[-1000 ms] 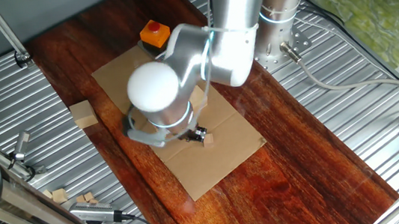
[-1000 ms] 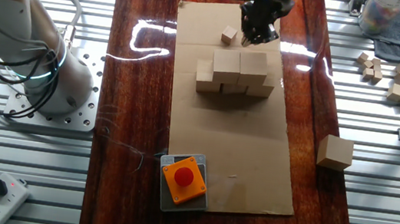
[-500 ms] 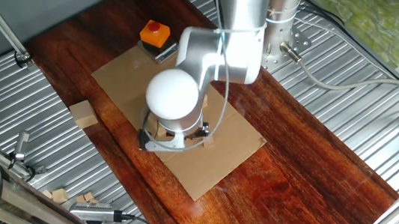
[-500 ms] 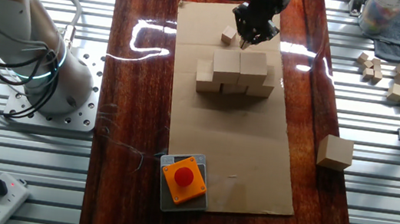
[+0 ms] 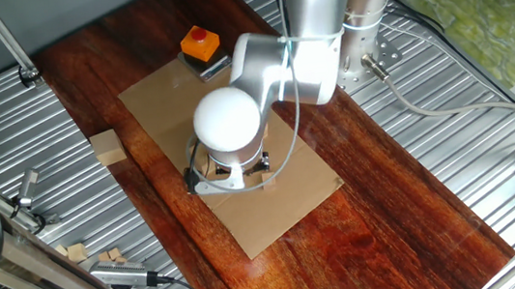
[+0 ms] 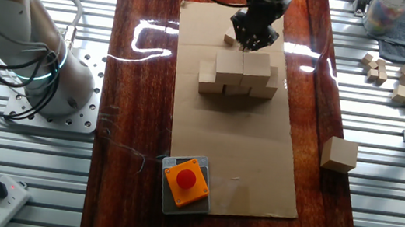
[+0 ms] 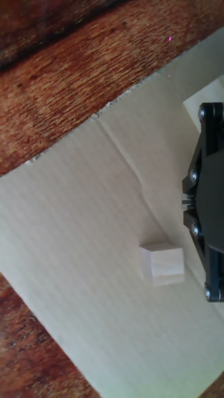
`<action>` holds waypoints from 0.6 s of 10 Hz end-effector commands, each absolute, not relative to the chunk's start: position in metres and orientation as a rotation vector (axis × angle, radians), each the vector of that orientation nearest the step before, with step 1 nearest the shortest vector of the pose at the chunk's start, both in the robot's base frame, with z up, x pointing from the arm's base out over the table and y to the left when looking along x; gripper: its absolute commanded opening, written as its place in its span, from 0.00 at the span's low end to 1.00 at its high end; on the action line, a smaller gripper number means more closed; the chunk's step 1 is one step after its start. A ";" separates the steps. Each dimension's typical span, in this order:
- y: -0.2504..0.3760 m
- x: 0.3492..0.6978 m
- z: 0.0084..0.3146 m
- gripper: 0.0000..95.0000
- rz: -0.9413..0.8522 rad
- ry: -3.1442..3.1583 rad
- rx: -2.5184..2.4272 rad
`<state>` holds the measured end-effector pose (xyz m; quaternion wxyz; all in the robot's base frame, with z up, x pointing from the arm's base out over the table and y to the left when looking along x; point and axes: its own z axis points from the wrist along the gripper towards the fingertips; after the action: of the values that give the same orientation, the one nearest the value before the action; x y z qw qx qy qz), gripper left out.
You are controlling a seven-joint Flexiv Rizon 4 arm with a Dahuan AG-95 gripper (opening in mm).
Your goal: Stack the blocks into a pyramid shape
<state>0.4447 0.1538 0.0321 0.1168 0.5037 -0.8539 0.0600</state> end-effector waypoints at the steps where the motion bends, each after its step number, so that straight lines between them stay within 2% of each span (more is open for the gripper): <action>1: 0.153 0.445 0.030 0.00 0.192 -2.471 1.492; 6: 0.146 0.442 0.028 0.00 0.220 -2.453 1.495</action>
<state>0.4415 0.1459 0.0283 0.1293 0.5149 -0.8441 0.0755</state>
